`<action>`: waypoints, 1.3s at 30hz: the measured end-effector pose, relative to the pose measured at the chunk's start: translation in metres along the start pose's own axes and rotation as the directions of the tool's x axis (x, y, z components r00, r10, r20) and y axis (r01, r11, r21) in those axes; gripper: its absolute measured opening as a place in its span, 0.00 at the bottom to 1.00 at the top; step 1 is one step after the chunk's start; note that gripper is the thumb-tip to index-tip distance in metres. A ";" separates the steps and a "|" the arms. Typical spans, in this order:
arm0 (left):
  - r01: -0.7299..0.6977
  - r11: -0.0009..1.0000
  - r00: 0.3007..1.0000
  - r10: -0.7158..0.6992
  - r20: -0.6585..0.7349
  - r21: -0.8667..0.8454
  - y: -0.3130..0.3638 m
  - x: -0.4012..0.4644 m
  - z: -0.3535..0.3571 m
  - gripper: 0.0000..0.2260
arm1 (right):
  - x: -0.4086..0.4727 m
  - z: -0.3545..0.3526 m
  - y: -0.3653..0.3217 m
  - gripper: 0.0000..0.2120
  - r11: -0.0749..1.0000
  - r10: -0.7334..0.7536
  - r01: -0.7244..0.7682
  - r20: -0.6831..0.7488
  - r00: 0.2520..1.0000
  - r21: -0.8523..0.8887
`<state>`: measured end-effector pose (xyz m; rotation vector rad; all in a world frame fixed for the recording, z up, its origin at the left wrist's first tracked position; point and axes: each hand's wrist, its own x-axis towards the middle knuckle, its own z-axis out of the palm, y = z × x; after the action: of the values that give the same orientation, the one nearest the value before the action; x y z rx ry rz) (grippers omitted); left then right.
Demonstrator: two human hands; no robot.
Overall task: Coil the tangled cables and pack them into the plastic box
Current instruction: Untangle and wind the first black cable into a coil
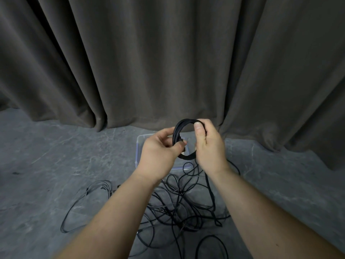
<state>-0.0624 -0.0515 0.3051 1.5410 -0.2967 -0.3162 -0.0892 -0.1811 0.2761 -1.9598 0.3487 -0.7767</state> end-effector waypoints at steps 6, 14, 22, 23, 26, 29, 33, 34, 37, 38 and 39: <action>0.058 0.975 0.998 -0.048 0.050 -0.215 0.001 0.001 0.002 0.10 | 0.001 0.001 -0.001 0.10 1.000 0.004 -0.004 0.000 1.000 0.023; 0.163 0.937 0.926 -0.037 0.375 -0.309 0.006 -0.003 -0.005 0.04 | 0.004 0.001 -0.007 0.12 0.976 0.049 -0.064 0.077 0.996 0.207; -0.100 0.995 0.954 0.095 0.283 0.005 0.008 -0.001 -0.013 0.14 | 0.006 0.002 -0.011 0.14 0.840 0.178 -0.326 0.347 0.921 0.434; -0.106 0.994 0.958 0.102 0.268 0.001 0.008 0.000 -0.013 0.15 | 0.006 0.001 -0.013 0.14 0.836 0.177 -0.331 0.356 0.918 0.438; -0.112 0.989 0.948 0.134 0.287 -0.092 0.006 0.004 -0.012 0.14 | 0.007 0.001 -0.016 0.16 0.831 0.208 -0.370 0.386 0.899 0.415; -0.070 0.974 0.935 0.140 0.325 -0.215 0.006 0.002 -0.009 0.11 | 0.009 0.000 -0.021 0.22 0.871 0.204 -0.357 0.411 0.888 0.339; 0.057 0.913 0.952 0.071 0.297 -0.403 0.010 0.003 -0.010 0.15 | 0.009 -0.001 -0.017 0.18 0.902 0.253 -0.375 0.438 0.862 0.216; 0.066 0.898 0.971 0.042 0.235 -0.435 0.011 0.006 -0.012 0.16 | 0.009 -0.001 -0.015 0.16 0.905 0.253 -0.373 0.444 0.860 0.207; 0.042 0.829 0.999 -0.042 0.012 -0.557 0.017 0.015 -0.021 0.16 | 0.009 -0.005 -0.006 0.04 0.936 0.255 -0.339 0.479 0.840 0.095; 0.027 0.797 0.996 -0.071 -0.050 -0.603 0.018 0.019 -0.026 0.16 | 0.009 -0.007 -0.001 0.06 0.955 0.266 -0.296 0.494 0.828 -0.019; 0.004 0.766 0.990 -0.093 -0.105 -0.643 0.019 0.023 -0.032 0.16 | 0.009 -0.010 0.005 0.08 0.960 0.280 -0.245 0.503 0.818 -0.135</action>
<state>-0.0289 -0.0303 0.3239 0.8772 -0.0267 -0.3132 -0.0881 -0.1953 0.2785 -2.0350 0.3074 -0.0406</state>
